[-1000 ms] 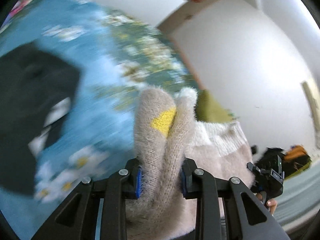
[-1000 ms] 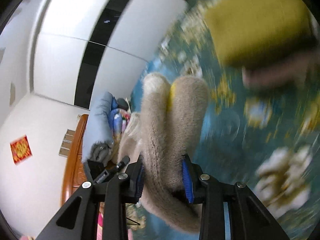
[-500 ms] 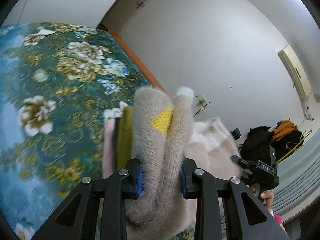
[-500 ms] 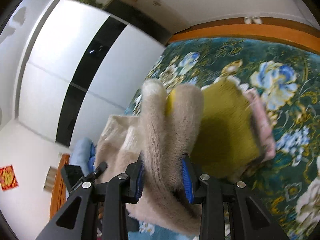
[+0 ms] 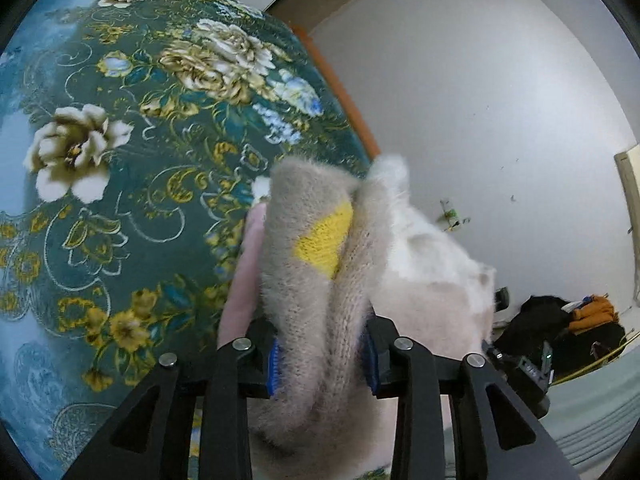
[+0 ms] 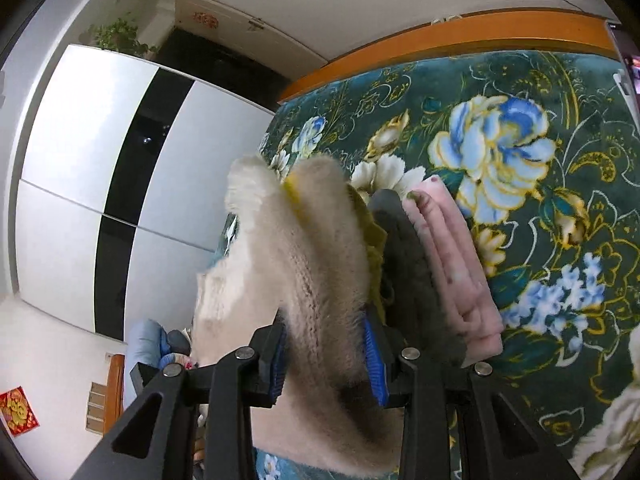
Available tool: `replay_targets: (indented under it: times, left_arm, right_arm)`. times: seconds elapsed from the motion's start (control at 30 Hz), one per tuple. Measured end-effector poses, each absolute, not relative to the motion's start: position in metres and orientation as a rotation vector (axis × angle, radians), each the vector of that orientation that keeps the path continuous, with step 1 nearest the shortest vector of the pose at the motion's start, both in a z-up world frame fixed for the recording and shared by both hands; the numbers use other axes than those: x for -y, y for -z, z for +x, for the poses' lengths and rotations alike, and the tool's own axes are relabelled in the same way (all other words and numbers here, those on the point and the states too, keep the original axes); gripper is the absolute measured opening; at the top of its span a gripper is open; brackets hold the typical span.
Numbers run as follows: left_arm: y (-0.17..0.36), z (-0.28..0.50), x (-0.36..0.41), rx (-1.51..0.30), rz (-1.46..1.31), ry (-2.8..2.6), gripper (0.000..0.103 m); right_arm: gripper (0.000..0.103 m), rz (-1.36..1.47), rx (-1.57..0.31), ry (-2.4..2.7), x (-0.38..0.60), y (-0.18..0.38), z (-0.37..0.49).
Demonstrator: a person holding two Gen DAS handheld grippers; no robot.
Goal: Fold clothes
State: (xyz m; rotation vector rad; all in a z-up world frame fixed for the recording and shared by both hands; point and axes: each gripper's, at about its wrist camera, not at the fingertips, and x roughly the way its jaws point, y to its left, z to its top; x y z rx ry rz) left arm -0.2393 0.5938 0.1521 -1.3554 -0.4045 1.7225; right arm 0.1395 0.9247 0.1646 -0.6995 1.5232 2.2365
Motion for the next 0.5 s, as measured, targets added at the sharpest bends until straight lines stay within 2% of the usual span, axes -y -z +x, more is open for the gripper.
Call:
replay_targets:
  times: [0.2,0.37,0.5]
  left_arm:
    - [-0.161,-0.242,-0.593,0.407,-1.407,-1.715,0.041]
    - [-0.187,-0.239,-0.593,0.288,-1.351,-1.826,0.052]
    - [-0.219,-0.22,-0.592,0.179,-1.173,-1.981,0.052]
  right_arm:
    - [0.043,-0.723,-1.466,-2.236,-0.925,-0.174,0.137]
    - [0.044,-0.731,-1.204,-2.268,-0.909,-0.215,0.139]
    - [0.044,-0.726,-0.984,-2.329,-0.879,-0.238,0.128]
